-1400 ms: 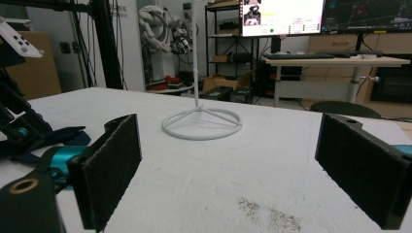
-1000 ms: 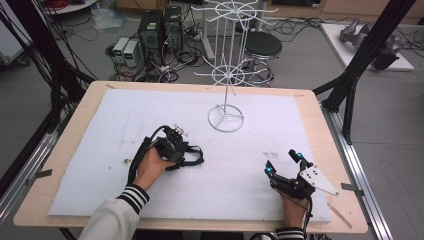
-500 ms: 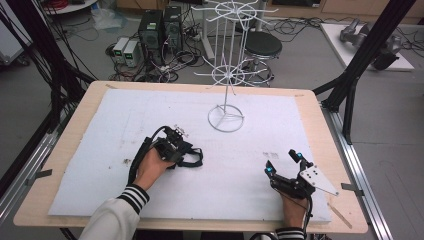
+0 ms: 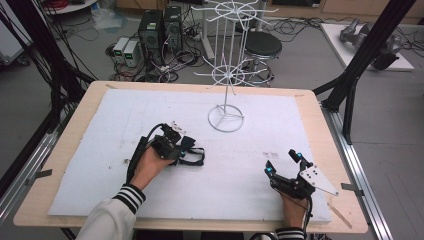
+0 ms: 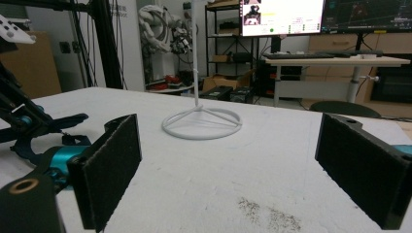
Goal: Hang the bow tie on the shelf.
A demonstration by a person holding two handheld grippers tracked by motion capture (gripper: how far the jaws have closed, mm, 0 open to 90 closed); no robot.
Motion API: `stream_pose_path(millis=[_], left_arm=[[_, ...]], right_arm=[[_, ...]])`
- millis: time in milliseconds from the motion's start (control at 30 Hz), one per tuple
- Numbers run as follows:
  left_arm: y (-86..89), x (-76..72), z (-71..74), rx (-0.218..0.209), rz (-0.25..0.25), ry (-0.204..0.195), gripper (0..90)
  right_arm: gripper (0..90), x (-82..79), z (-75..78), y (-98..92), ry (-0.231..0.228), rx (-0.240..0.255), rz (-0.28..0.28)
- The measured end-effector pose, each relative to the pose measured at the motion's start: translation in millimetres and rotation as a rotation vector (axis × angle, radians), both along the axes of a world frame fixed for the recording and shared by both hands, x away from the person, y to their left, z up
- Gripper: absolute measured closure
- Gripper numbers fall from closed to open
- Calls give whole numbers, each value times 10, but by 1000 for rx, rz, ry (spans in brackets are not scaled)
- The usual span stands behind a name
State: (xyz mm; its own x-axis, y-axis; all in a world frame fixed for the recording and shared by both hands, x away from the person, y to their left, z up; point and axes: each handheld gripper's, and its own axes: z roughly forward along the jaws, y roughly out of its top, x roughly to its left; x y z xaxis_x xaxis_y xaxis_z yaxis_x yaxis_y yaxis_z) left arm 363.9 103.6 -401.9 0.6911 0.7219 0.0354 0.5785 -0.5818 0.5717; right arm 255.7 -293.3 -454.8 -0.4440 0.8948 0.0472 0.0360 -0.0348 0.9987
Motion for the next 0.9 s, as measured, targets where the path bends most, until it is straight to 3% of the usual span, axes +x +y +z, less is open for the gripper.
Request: stream_pose_path(millis=[433, 633, 900], left_arm=[[67, -34, 148, -179, -36, -97, 742], [60, -57, 247, -225, -66, -165, 742], [77, -79, 329, -320, -79, -232, 741]], right_arm=[[86, 0, -1, 3, -3, -5, -1], [86, 2, -1, 3, -6, -10, -1], [86, 2, -1, 3, -6, -11, -1]])
